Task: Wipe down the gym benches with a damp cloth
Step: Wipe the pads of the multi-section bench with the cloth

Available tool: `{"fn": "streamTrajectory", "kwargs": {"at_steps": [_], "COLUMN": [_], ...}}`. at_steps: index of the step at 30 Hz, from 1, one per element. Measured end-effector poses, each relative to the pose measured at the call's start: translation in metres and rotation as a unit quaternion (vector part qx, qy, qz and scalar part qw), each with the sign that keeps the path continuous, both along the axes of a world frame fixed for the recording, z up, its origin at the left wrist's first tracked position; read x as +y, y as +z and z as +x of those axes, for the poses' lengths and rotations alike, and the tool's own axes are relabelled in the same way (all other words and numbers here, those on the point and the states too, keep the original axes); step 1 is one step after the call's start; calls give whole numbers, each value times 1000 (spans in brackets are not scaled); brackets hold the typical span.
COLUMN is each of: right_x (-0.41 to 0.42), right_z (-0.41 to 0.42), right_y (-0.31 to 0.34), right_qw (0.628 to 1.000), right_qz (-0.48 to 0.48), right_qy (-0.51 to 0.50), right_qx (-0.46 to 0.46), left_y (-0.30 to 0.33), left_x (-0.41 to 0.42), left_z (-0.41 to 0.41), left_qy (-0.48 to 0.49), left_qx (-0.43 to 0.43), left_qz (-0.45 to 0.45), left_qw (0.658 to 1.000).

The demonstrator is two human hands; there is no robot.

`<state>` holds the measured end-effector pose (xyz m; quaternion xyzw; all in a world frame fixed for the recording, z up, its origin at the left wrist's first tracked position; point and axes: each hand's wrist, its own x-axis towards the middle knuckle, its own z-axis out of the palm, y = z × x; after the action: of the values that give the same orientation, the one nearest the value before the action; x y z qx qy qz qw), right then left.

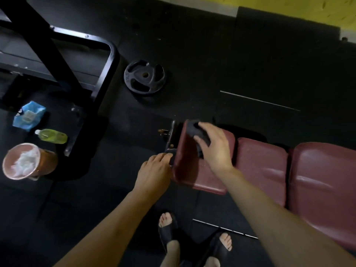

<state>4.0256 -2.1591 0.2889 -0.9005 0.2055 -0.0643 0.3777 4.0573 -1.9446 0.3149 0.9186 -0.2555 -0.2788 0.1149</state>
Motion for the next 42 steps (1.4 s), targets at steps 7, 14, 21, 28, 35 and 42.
{"fn": "streamTrajectory", "kwargs": {"at_steps": [7,14,21,28,35,42], "right_x": [-1,68,-12,74,0,54], "right_z": [39,-93,43,-79,12,-54], "right_y": [-75,-85,-84,-92,-85,-89], "right_qw": [994,986,984,988,979,989], "right_qz": [-109,-82,-159,-89,-144,-92], "right_qy": [10,129,-3,82,67,37], "right_qx": [-25,-69,-84,-93,-126,-107], "left_y": [-71,-72,-74,-72,-84,-80], "left_x": [3,28,28,19,20,21], "left_z": [0,-19,-15,-28,-42,-34], "left_qy": [13,97,171,199,168,166], "left_qx": [17,35,23,21,-6,-19], "left_qz": [-74,-97,-107,-170,-150,-178], "left_qw": [997,990,979,965,974,970]}}
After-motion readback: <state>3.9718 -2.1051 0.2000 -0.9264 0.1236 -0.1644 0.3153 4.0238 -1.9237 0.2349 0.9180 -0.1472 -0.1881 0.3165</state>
